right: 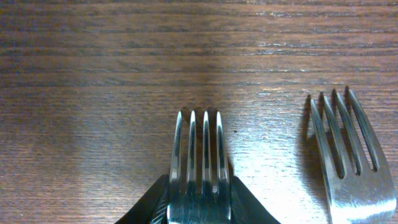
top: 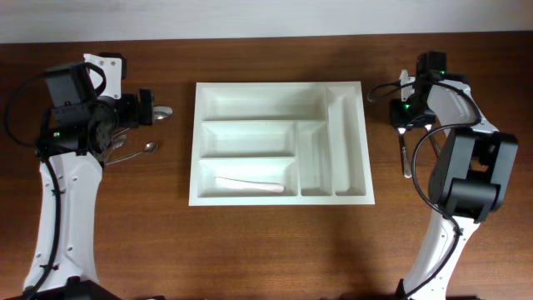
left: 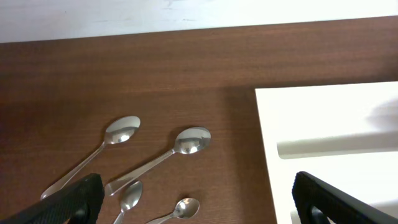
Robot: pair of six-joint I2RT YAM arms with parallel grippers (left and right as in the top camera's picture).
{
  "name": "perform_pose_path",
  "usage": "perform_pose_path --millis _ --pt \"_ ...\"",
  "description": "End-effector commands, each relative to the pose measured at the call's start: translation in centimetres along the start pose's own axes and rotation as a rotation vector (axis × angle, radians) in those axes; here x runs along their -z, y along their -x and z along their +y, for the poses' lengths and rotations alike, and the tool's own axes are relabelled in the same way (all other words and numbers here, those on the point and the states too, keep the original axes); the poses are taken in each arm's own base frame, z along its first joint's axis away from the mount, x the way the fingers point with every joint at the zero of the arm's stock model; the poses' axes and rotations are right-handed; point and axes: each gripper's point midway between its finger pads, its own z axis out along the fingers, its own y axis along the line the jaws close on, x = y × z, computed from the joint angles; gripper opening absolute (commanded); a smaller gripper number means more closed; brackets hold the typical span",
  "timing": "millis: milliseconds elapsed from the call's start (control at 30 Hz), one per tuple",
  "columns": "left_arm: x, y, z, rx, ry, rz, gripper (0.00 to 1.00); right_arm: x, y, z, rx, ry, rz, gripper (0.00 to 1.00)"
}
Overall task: Pack container
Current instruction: 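Lower right gripper and grasp the leftmost silver fork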
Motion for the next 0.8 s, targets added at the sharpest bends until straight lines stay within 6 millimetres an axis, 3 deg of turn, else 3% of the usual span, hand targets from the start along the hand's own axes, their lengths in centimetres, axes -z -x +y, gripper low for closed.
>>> perform_pose_path --millis 0,367,767 --pt "0.0 0.6 0.4 -0.016 0.011 -0.007 0.99 -0.5 -0.3 -0.5 -0.002 -0.031 0.024 0.27" --pt "0.0 0.6 0.4 -0.016 0.011 -0.007 0.99 0.1 -0.5 -0.4 -0.002 -0.029 0.031 0.27" --pt "0.0 0.6 0.4 -0.016 0.011 -0.007 0.99 4.6 2.2 -0.6 -0.008 -0.034 -0.047 0.27"
